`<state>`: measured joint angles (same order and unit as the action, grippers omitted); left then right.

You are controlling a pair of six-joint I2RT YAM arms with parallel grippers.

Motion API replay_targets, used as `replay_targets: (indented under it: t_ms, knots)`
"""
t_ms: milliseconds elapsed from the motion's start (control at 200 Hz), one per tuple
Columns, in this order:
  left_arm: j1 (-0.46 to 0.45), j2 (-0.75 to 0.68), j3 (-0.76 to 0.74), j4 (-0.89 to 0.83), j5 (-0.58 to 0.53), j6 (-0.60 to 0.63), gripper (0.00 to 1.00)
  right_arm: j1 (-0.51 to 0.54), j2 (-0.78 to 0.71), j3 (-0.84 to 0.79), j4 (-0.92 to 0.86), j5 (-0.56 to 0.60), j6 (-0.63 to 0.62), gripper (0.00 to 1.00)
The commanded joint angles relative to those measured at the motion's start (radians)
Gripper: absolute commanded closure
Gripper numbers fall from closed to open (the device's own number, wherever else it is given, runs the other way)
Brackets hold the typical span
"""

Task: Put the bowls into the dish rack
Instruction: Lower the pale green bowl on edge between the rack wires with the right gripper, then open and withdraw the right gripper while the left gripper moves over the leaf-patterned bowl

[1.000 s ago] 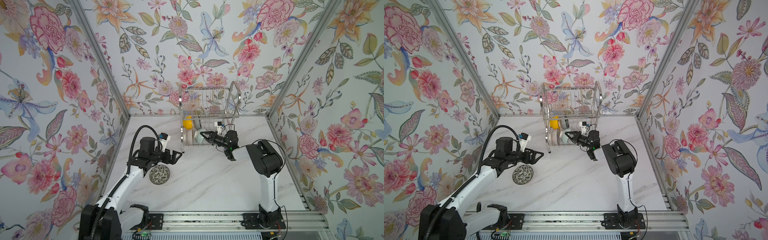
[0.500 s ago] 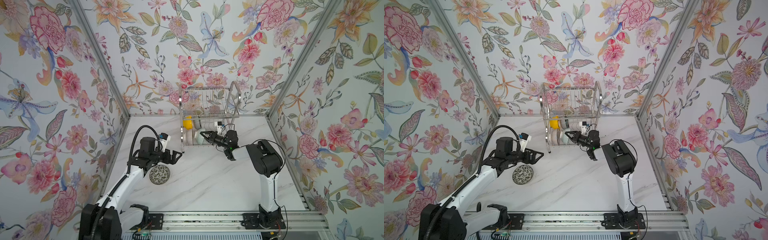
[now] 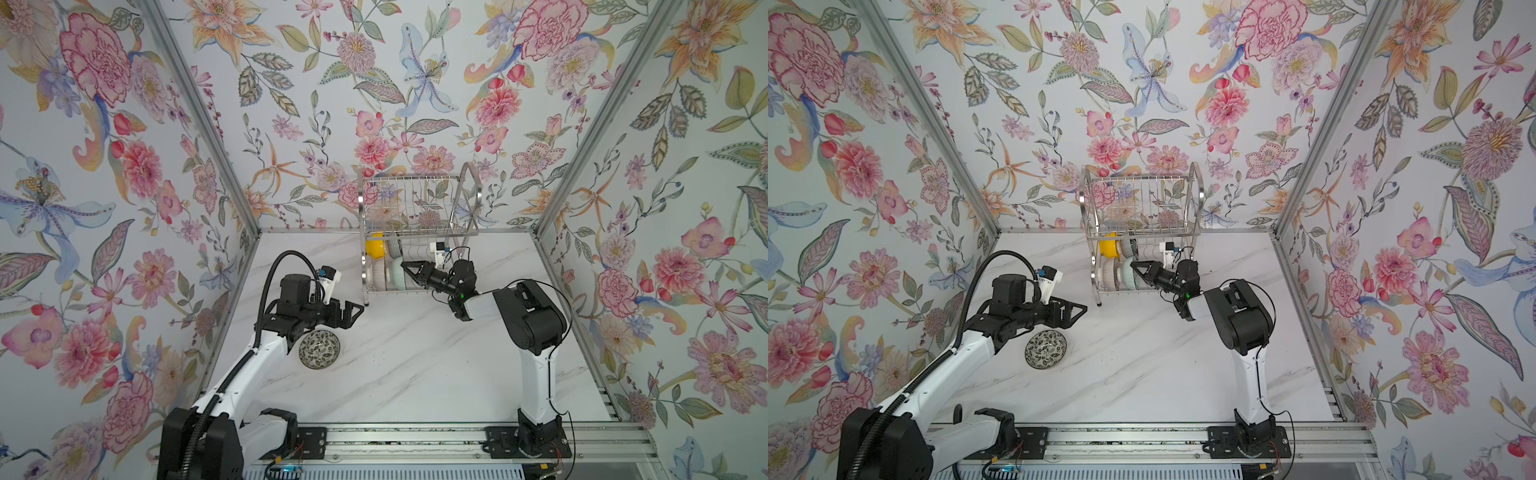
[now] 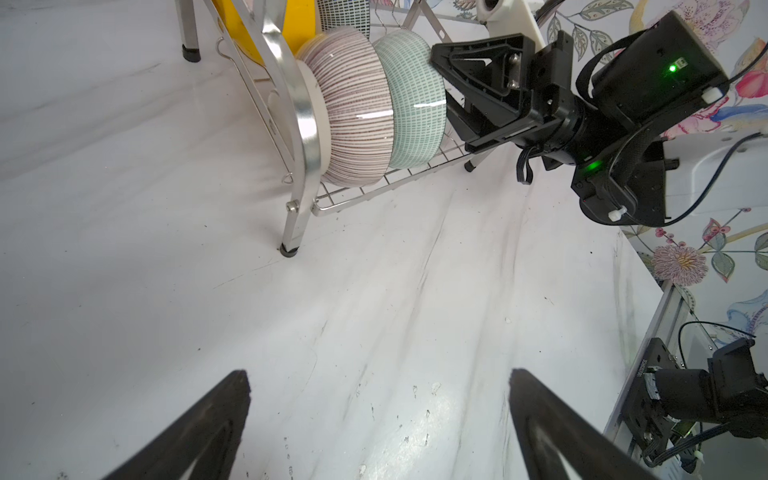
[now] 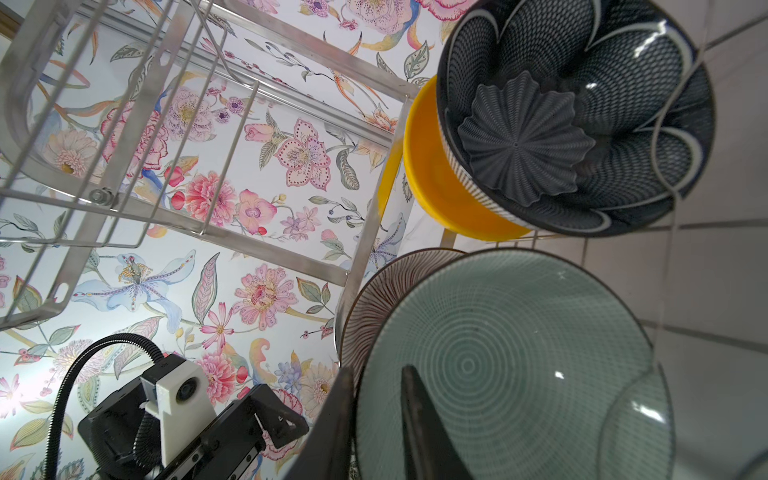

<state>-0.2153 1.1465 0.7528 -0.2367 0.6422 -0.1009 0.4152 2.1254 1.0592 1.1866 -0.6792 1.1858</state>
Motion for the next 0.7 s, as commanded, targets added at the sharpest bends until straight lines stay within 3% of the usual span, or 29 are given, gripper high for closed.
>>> replay_targets:
  t_ms: [0, 410, 691]
  knots:
    - [-0.008, -0.002, 0.006, -0.024, -0.032, 0.015, 0.01, -0.009, -0.056, -0.008, -0.019, 0.023, -0.039, 0.76]
    - [-0.008, 0.010, 0.021, -0.052, -0.086, 0.009, 0.01, -0.009, -0.117, -0.069, -0.063, 0.080, -0.102, 0.71]
    - [-0.007, 0.020, 0.043, -0.100, -0.224, 0.010, 0.01, -0.003, -0.225, -0.165, -0.122, 0.167, -0.203, 0.71]
